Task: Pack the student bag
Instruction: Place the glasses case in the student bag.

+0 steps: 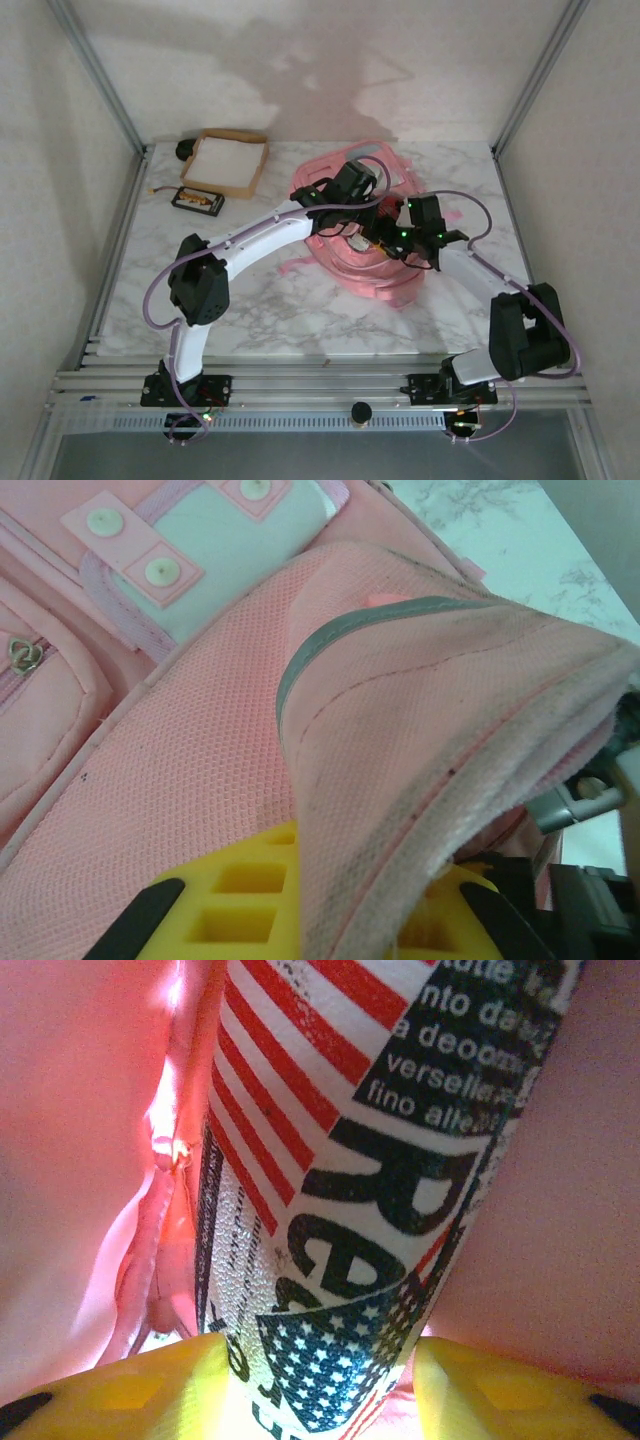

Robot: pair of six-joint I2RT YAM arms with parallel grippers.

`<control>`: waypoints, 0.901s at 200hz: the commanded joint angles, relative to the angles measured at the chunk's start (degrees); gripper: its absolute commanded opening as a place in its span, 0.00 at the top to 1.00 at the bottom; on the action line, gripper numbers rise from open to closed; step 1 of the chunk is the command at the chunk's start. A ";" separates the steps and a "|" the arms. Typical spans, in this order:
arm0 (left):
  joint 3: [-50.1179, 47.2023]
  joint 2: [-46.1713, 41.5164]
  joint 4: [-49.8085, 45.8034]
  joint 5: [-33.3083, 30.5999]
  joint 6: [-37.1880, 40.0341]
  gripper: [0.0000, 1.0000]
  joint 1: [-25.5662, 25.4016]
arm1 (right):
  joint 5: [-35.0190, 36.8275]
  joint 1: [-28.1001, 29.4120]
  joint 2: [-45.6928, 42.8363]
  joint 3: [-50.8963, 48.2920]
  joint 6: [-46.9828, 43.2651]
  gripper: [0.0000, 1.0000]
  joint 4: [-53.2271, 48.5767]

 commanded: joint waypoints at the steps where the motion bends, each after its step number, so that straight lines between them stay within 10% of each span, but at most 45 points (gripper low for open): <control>1: 3.79 -1.75 5.83 3.55 -2.45 1.00 -0.67 | 4.04 -0.61 0.93 0.35 4.81 0.51 7.05; 99: 1.52 -1.33 7.80 6.05 -10.13 1.00 -1.03 | 9.33 2.37 2.07 -5.87 23.79 0.62 34.62; 180: -1.41 -0.01 8.85 2.56 -10.46 1.00 -0.76 | 12.12 -2.09 -15.57 -13.40 14.03 0.35 15.23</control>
